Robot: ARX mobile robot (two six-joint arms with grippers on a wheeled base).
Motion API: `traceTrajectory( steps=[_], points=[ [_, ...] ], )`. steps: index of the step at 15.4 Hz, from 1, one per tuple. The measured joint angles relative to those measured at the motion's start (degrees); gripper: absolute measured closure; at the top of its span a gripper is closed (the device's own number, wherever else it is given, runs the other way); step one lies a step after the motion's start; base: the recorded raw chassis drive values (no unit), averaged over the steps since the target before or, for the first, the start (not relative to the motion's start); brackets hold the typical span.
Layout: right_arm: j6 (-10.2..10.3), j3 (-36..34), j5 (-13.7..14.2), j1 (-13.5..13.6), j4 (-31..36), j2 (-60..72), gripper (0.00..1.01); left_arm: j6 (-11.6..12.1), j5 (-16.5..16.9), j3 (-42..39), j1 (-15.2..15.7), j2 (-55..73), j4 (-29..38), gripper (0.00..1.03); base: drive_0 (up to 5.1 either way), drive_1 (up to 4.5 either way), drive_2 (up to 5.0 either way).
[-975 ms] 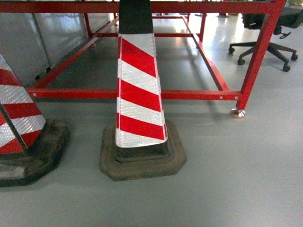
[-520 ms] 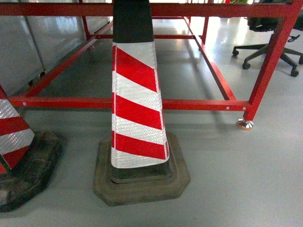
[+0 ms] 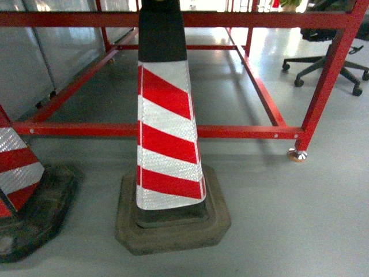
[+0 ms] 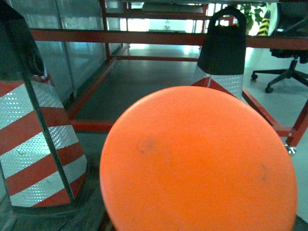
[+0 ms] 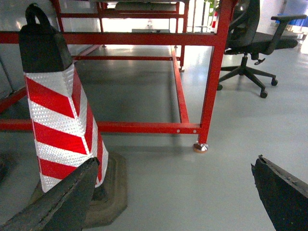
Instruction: Pick capacitor and pack into box
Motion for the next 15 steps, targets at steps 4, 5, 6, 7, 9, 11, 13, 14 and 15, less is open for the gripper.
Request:
traceTrajectory(
  steps=[4, 5, 6, 7, 9, 11, 13, 14, 15],
  points=[
    [0.0, 0.0, 0.0, 0.0, 0.1, 0.0, 0.03, 0.2, 0.1, 0.0, 0.0, 0.0, -0.1, 0.59, 0.0, 0.00, 0.0],
    [0.0, 0.0, 0.0, 0.0, 0.0, 0.0, 0.03, 0.3, 0.2, 0.0, 0.0, 0.0, -0.1, 0.59, 0.0, 0.00, 0.0],
    [-0.1, 0.0, -0.1, 0.0, 0.0, 0.0, 0.03, 0.4, 0.1, 0.0, 0.0, 0.0, -0.1, 0.59, 0.0, 0.00, 0.0],
    [0.0, 0.0, 0.1, 0.0, 0.1, 0.0, 0.03, 0.5, 0.2, 0.0, 0.0, 0.0, -0.1, 0.59, 0.0, 0.00, 0.0],
    [0.0, 0.0, 0.0, 0.0, 0.0, 0.0, 0.03, 0.6, 0.1, 0.0, 0.0, 0.0, -0.1, 0.59, 0.0, 0.00, 0.0],
    [0.0, 0.0, 0.0, 0.0, 0.1, 0.0, 0.03, 0.6, 0.1, 0.0, 0.0, 0.0, -0.1, 0.59, 0.0, 0.00, 0.0],
    [0.1, 0.0, 0.0, 0.0, 0.1, 0.0, 0.03, 0.6, 0.2, 0.0, 0.0, 0.0, -0.1, 0.59, 0.0, 0.00, 0.0],
    [-0.1, 0.0, 0.0, 0.0, 0.1, 0.0, 0.03, 0.6, 0.1, 0.0, 0.0, 0.0, -0.1, 0.59, 0.0, 0.00, 0.0],
    [0.0, 0.0, 0.0, 0.0, 0.1, 0.0, 0.03, 0.6, 0.2, 0.0, 0.0, 0.0, -0.1, 0.59, 0.0, 0.00, 0.0]
  ],
)
